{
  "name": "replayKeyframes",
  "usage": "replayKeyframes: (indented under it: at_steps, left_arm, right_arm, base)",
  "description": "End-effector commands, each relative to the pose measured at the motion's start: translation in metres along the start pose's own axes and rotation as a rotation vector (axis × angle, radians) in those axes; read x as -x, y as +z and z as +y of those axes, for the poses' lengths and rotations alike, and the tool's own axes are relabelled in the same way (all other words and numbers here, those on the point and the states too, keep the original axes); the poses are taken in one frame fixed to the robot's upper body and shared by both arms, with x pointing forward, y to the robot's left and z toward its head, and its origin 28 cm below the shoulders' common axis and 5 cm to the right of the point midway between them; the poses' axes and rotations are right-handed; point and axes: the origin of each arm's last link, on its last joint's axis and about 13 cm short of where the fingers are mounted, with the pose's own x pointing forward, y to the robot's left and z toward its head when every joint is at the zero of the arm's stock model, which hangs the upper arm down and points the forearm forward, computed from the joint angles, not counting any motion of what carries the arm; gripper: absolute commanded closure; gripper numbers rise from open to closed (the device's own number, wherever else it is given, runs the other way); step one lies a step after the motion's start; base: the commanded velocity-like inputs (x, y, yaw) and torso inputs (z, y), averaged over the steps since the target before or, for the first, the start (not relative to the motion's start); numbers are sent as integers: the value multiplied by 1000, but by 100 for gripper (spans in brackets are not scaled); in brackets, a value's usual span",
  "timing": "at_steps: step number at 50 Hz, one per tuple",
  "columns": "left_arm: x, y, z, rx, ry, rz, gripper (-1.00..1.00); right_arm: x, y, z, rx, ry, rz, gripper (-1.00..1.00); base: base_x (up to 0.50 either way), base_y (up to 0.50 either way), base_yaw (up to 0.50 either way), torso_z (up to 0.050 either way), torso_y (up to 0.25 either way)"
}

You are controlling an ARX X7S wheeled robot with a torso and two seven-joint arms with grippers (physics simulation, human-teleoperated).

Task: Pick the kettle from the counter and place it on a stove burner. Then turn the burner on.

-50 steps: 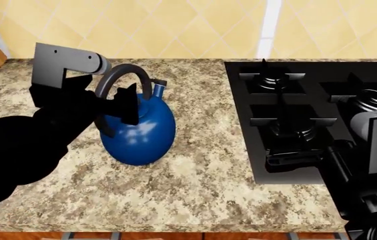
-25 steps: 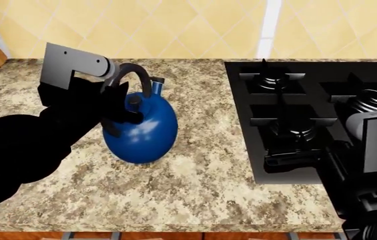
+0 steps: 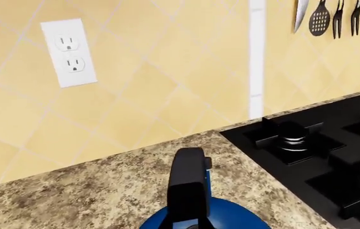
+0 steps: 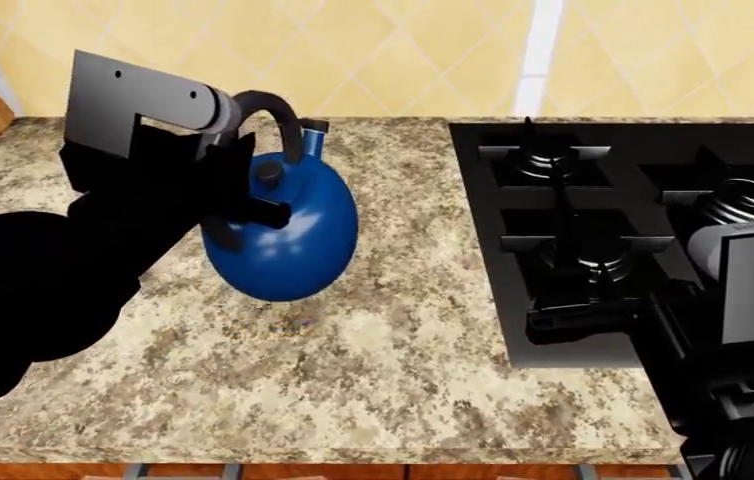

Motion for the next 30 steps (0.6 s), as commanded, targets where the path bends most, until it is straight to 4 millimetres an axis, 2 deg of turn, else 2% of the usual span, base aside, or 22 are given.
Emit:
replayKeyframes:
  at_steps: [1, 12, 30]
  left_arm:
    - [5, 38, 2, -48, 71, -150, 100]
    - [2, 50, -3, -76, 46, -165, 100]
    - [-3, 45, -2, -71, 43, -155, 100]
  right_arm:
    - [-2, 0, 0, 1, -5, -3, -100]
    - [-2, 1, -3, -7, -23, -10, -100]
    - [-2, 1, -3, -8, -16, -1, -100]
  base:
    - [0, 0, 0, 0, 0]
    - [-2, -26, 0, 0, 2]
    - [-73, -427, 0, 0, 2]
